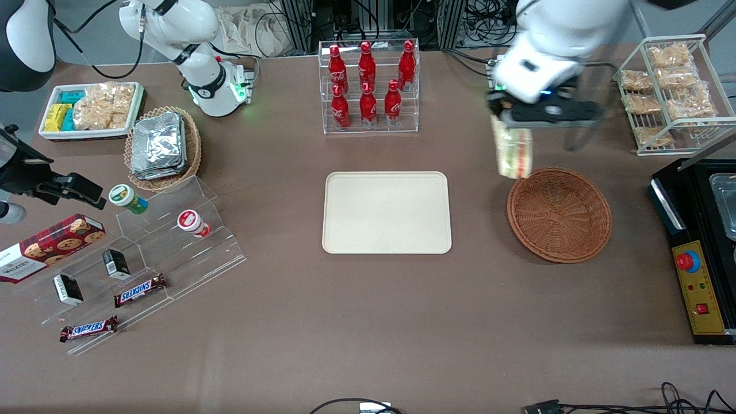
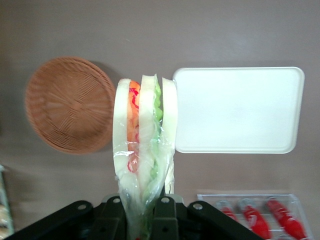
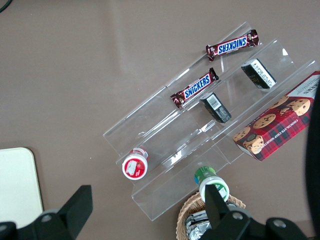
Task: Place sandwich from basket to tray
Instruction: 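Carry the sandwich over the tray and lower it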
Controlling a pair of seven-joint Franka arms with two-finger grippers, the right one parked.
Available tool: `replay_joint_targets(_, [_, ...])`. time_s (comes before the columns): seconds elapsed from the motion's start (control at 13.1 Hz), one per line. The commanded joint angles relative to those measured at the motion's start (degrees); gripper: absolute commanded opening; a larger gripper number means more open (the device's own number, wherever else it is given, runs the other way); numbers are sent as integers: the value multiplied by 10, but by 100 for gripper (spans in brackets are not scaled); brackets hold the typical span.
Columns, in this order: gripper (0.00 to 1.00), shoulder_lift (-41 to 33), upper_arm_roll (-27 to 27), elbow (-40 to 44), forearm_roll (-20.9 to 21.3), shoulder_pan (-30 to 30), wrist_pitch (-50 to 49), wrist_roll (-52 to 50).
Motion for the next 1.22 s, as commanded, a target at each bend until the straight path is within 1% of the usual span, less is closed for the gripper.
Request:
replay_joint_targets(0.0, [0,135,-113,73,71,3,2,-155])
replay_joint_targets(0.08, [0,152,-126,71,92,3,10,-182])
replay_joint_targets(0.15, [0,165,-128,62,94,3,24,-190])
replay_joint_targets(0.31, [0,164,-127,-12,99,5,95,-190])
replay_joint_targets(0.53, [0,175,-119,-127,106,9,242,-185])
replay_joint_targets(0.69, [0,213,-98,-187,168,9,313,-189])
replay_joint_targets(0.84, [0,255,-84,-222,209,12,356,-186])
replay_joint_targets(0.92, [0,274,-72,-226,228,10,365,-187])
replay_joint_targets(1.07, [0,316,-70,-229,257,8,382,-188])
replay_joint_targets(1.15, [0,337,-69,-230,278,8,387,-189])
